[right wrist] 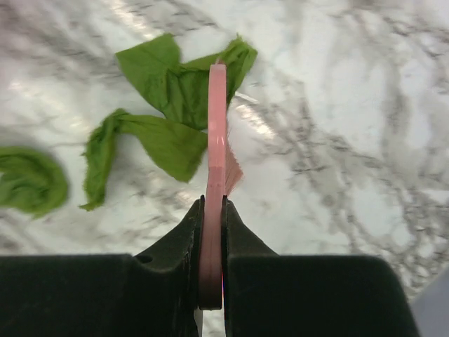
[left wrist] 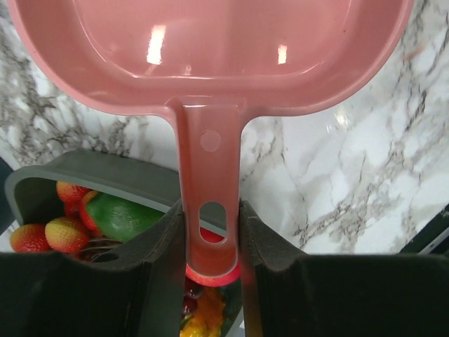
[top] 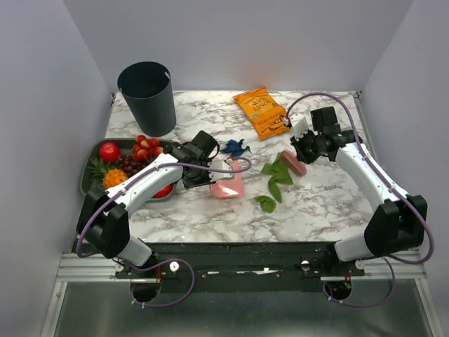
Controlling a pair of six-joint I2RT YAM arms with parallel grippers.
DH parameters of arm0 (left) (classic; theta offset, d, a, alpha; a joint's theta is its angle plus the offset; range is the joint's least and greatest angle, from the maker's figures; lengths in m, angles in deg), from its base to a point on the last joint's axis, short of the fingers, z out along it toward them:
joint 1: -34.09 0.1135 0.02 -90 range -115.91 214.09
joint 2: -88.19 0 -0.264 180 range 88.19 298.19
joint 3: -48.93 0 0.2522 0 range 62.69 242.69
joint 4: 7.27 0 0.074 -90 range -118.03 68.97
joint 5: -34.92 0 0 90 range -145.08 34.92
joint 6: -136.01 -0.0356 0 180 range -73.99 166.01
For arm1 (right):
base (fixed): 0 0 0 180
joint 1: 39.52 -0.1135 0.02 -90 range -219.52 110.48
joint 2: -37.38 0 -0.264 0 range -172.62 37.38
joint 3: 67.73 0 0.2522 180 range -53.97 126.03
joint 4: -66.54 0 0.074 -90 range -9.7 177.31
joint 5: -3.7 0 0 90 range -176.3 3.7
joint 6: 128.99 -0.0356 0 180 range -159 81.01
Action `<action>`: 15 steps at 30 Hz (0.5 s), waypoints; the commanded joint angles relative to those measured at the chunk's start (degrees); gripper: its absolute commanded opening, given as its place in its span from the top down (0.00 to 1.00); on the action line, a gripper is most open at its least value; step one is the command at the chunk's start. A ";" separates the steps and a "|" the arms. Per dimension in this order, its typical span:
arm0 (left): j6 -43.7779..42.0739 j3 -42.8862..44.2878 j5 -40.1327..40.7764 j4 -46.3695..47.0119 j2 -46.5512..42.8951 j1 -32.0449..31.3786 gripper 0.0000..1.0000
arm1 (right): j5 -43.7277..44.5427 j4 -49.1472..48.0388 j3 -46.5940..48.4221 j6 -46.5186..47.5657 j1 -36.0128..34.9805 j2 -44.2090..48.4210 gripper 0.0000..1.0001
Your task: Sweep away the paper scraps from the table
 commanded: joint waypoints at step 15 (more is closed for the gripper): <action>-15.04 -9.25 -2.19 -12.62 -3.89 0.55 1.00 | -17.60 16.43 -3.84 3.31 -1.57 14.92 0.99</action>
